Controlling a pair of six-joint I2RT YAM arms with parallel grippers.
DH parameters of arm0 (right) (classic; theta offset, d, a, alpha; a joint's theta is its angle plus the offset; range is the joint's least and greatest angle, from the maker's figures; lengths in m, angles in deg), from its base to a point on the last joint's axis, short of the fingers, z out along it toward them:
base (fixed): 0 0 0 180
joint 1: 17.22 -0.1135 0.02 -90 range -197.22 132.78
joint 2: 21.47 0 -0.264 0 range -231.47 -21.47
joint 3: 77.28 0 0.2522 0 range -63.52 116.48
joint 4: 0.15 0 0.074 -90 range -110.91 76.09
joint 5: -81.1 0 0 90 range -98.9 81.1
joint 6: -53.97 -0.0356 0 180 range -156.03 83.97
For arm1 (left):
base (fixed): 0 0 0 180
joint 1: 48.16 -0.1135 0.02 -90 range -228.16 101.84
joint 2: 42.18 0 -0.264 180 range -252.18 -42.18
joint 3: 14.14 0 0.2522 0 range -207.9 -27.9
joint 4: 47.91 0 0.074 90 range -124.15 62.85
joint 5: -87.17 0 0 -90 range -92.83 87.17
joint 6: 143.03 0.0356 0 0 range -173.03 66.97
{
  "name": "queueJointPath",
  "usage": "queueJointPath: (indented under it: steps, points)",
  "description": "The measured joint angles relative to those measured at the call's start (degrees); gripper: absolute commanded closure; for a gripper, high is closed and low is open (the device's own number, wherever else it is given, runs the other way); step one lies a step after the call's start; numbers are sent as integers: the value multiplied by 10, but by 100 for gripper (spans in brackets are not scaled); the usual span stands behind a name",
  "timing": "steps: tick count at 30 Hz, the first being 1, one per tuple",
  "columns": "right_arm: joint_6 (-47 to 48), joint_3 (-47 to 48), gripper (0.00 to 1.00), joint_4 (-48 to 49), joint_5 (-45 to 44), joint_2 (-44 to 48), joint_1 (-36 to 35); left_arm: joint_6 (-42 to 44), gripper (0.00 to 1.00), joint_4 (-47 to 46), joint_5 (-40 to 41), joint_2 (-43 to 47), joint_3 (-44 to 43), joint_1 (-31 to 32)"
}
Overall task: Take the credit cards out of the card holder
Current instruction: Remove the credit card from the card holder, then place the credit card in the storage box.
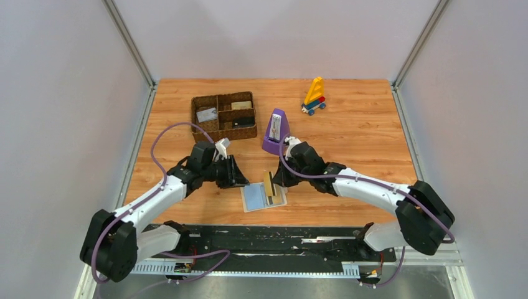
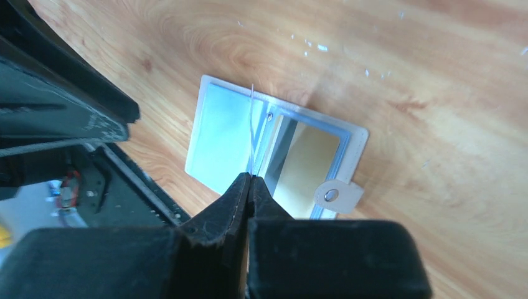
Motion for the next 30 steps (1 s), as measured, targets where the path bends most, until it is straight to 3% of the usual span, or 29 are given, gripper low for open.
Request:
queueJointPath:
  steps: [8, 12, 19, 30]
  points:
    - [179, 13, 100, -10, -186, 43, -111, -43, 44, 9, -14, 54, -45, 0]
    - [256, 10, 100, 4, -257, 59, -170, -73, 40, 9, -18, 60, -47, 0]
    - [339, 3, 100, 53, -329, 86, -235, -122, 39, -17, -32, 60, -49, 0]
    - [385, 5, 100, 69, -379, 65, -273, -168, 45, -68, -44, 63, -44, 0]
